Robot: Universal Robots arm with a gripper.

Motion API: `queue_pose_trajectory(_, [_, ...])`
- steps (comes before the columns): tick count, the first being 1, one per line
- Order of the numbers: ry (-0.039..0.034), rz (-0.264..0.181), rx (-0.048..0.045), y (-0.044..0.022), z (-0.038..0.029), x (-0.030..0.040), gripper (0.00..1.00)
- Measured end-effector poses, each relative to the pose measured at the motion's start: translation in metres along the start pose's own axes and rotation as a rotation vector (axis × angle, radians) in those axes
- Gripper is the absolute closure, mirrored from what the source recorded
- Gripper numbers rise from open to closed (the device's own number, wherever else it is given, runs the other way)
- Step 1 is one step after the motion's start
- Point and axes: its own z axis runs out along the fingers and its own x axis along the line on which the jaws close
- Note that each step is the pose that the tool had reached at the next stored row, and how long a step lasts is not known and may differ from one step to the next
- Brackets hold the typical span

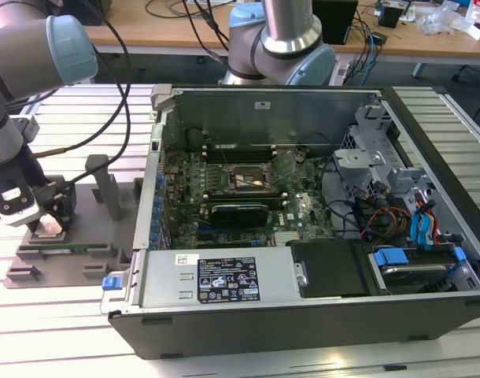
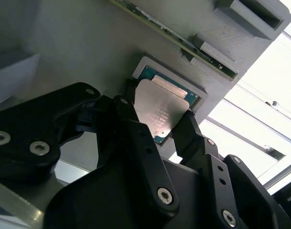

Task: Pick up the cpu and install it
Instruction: 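Pick up the cpu and move it towards the insertion slot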

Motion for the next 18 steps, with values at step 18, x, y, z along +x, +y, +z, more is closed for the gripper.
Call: queue_pose_trajectory(18, [-0.0001, 0.0, 0.0, -0.0001, -0.0191, -0.0005, 0.45])
